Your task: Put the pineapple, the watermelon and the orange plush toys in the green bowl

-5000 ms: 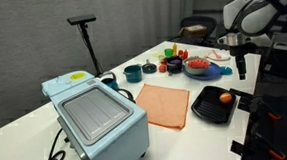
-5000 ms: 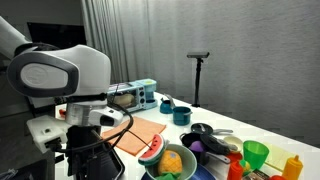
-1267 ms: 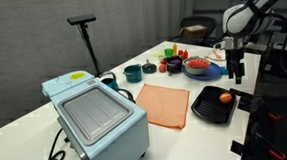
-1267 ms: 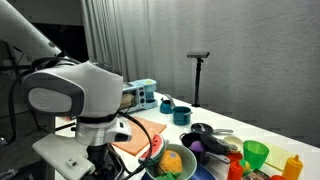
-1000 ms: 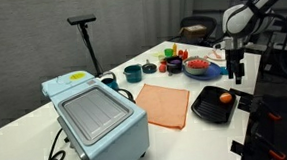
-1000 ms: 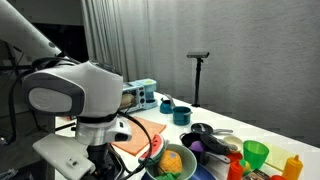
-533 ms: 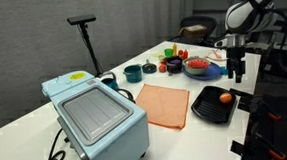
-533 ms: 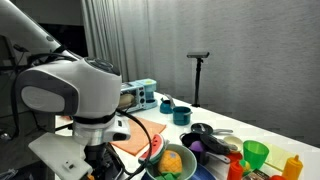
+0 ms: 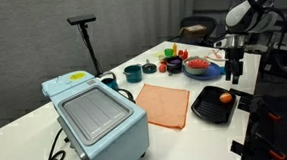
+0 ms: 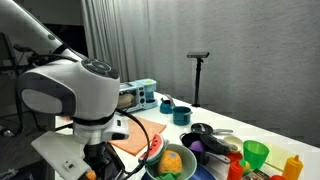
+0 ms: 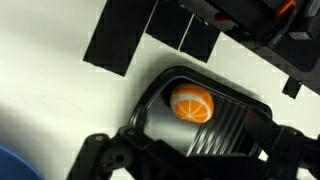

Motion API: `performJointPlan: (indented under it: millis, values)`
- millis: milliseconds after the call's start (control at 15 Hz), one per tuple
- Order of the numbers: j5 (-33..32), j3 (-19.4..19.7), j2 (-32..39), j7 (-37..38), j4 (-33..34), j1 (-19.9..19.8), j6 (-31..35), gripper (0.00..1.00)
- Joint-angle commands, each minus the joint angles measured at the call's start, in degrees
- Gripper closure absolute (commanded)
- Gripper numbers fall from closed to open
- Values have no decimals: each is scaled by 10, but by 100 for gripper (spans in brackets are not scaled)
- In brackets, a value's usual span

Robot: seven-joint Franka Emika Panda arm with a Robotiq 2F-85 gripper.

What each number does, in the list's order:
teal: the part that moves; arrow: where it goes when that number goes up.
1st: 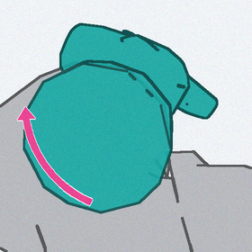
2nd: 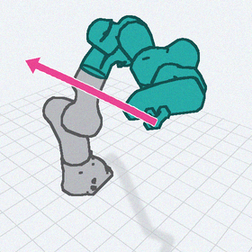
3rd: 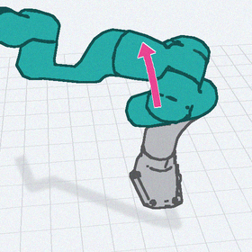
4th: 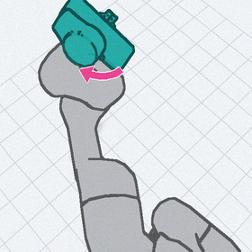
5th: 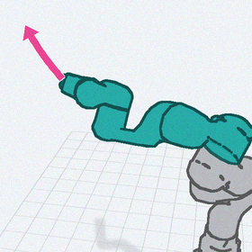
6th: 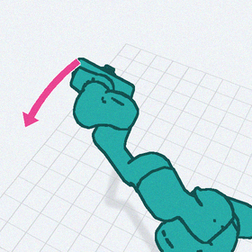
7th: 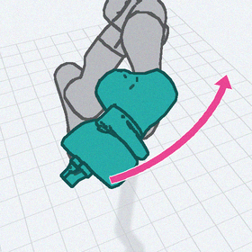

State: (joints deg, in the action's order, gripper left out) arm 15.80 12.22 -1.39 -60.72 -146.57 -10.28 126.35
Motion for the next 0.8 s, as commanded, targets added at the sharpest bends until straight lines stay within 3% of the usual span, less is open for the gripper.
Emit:
performJointPlan:
  millis: [0, 733]
  values:
    - [8, -14, -3, -6, -22, 9, 37, 0]
    - [8, -44, 13, -9, -52, 25, 98, 0]
